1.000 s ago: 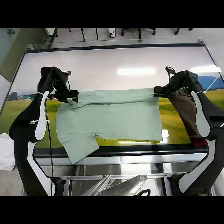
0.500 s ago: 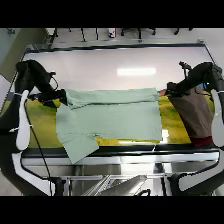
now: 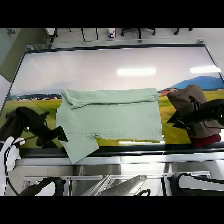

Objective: Fold the shirts.

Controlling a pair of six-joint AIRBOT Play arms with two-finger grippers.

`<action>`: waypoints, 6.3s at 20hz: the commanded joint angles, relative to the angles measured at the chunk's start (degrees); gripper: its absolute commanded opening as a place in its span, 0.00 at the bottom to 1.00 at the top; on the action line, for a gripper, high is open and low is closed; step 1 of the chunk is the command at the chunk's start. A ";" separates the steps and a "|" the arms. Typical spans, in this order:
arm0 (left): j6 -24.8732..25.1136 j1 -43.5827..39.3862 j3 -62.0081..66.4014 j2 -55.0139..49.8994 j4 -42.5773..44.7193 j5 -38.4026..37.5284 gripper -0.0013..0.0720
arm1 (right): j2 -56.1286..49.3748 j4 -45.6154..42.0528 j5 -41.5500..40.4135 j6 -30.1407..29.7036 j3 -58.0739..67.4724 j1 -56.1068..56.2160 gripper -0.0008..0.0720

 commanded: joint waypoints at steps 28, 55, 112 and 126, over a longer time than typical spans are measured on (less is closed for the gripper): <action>13.16 7.96 0.11 0.52 -12.11 -6.97 0.04 | -4.13 8.20 -1.33 -5.07 -7.65 13.49 0.04; 7.17 -3.67 31.50 -21.70 -9.51 -18.16 0.04 | -13.66 6.10 21.66 1.86 20.81 18.21 0.04; 2.32 -30.03 73.31 -32.81 -23.10 -10.54 0.04 | 4.76 11.28 -13.60 7.06 38.49 17.57 0.04; 14.08 8.26 45.75 19.34 -22.73 -15.08 0.04 | -23.23 6.73 54.10 12.59 38.53 70.10 0.81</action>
